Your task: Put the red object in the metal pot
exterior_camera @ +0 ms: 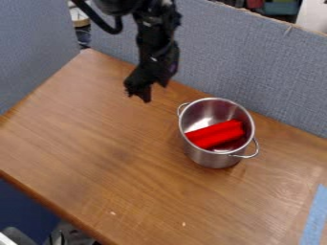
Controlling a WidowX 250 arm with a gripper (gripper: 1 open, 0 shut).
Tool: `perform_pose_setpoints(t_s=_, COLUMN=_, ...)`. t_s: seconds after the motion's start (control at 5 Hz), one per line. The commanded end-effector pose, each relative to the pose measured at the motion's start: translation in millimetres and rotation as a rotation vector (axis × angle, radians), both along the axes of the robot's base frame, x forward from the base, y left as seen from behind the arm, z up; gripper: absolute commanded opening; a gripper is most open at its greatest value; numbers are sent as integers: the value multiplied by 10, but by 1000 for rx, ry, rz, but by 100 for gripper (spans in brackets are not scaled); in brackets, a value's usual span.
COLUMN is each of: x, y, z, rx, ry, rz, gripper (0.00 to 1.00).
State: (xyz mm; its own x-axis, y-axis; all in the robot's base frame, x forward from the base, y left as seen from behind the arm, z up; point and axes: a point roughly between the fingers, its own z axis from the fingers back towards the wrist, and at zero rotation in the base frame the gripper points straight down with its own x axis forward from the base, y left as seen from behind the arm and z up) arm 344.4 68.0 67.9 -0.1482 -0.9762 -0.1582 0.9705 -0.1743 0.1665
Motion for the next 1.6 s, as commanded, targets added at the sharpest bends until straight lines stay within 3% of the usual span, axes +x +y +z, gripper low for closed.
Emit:
perform_pose_setpoints(t_s=0.0, x=-141, y=353, z=428, rx=8, ry=-88, rz=59, gripper=0)
perform_pose_setpoints(t_s=0.2, x=-63, y=-129, z=-26, rx=-16, ry=-96, rz=-190, gripper=0)
perform_pose_setpoints(t_s=0.4, x=46, y=-530, z=-342, rx=-7, ry=-79, rz=-54, gripper=0)
perform_pose_setpoints(t_s=0.6, x=252, y=-494, z=-248, rx=52, ry=-158, rz=22, gripper=100)
perform_pose_setpoints(t_s=0.8, x=571, y=-584, z=-223, rx=60, ry=-182, rz=56, gripper=0)
perform_pose_setpoints(t_s=1.0, x=894, y=-805, z=-199, rx=50, ry=-206, rz=89, gripper=0)
perform_pose_setpoints(t_s=1.2, x=757, y=-933, z=64, rx=53, ry=-215, rz=163, gripper=100)
perform_pose_setpoints(t_s=1.4, x=672, y=-1112, z=315, rx=52, ry=-218, rz=213, gripper=100)
